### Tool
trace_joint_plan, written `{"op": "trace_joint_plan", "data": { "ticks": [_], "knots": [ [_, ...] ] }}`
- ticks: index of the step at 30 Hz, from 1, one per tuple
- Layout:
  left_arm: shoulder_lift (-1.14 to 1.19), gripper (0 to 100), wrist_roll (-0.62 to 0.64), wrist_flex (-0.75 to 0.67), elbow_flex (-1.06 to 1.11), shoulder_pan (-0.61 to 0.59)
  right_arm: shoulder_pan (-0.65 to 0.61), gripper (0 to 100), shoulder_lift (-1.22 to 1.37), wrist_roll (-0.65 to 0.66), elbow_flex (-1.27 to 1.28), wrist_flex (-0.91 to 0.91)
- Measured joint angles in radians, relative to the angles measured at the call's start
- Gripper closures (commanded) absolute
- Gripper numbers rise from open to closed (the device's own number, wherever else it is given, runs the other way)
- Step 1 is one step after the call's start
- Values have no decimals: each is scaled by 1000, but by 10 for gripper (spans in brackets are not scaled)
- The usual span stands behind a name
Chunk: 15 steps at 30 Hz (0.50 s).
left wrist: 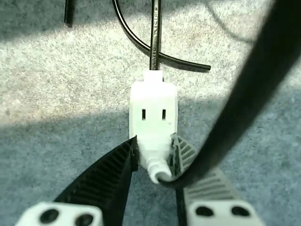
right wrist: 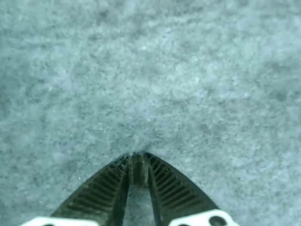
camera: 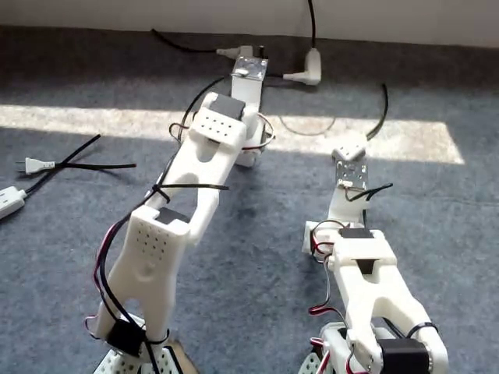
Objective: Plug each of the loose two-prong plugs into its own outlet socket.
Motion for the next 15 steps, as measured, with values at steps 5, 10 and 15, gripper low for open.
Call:
{"op": "trace_joint_plan", "data": {
  "ticks": [5,10,15],
  "knots": [
    [35,803,-3,100,-80,-5,0,992,0,0,0,0],
    [43,753,-9,121,-144,-28,0,992,0,0,0,0],
    [44,747,-9,118,-146,-68,0,992,0,0,0,0]
  ]
}}
